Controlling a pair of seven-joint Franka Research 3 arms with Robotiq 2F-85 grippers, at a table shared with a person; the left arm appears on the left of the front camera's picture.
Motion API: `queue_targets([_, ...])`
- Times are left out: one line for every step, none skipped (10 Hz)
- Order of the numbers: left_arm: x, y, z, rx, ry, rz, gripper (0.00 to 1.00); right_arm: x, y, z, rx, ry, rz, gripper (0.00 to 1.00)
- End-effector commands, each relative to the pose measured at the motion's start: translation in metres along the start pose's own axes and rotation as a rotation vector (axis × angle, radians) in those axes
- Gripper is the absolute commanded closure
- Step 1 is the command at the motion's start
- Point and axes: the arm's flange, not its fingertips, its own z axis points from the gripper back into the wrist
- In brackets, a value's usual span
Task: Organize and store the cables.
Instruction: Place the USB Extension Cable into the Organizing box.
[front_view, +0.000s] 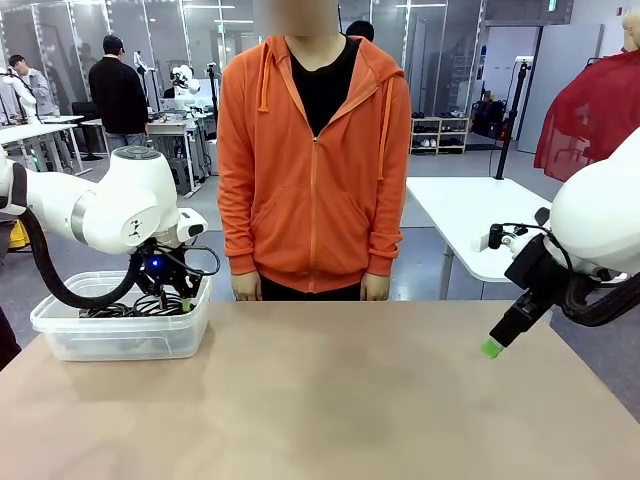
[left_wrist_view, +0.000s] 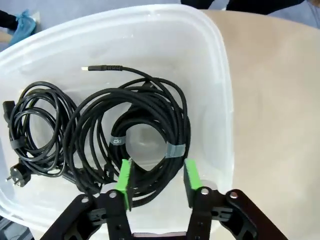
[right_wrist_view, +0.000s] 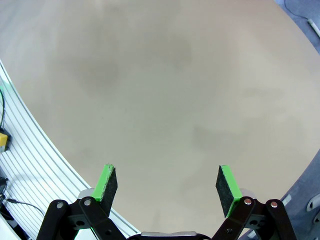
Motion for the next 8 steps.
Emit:
queue_targets([0.001, 0.008, 0.026, -0.020, -0.042, 0.037, 0.12, 0.000, -0.001, 0.002, -0.013, 0.007, -0.009, 0.00])
queue_targets([0.001, 0.011, 0.037, -0.044, -0.053, 0.044, 0.04, 0.000, -0.001, 0.002, -0.013, 0.007, -0.009, 0.00])
queue_targets([-0.001, 0.012, 0.047, -0.060, -0.065, 0.049, 0.00, 0.000, -0.001, 0.002, -0.013, 0.007, -0.009, 0.00])
queue_targets([-0.002, 0.012, 0.052, -0.060, -0.070, 0.065, 0.00, 0.000, -0.001, 0.002, -0.013, 0.007, -0.009, 0.00])
queue_targets([-0.005, 0.013, 0.059, -0.100, -0.052, 0.081, 0.00, 0.000, -0.001, 0.002, -0.013, 0.007, -0.009, 0.00])
queue_targets([0.006, 0.009, 0.053, -0.040, -0.073, 0.051, 0.00, 0.000, -0.001, 0.002, -0.013, 0.007, -0.009, 0.00])
queue_targets([0.006, 0.009, 0.053, -0.040, -0.073, 0.051, 0.00, 0.000, -0.001, 0.002, -0.013, 0.007, -0.009, 0.00])
queue_targets([0.006, 0.009, 0.053, -0.040, -0.073, 0.051, 0.00, 0.000, -0.001, 0.002, -0.013, 0.007, -0.009, 0.00])
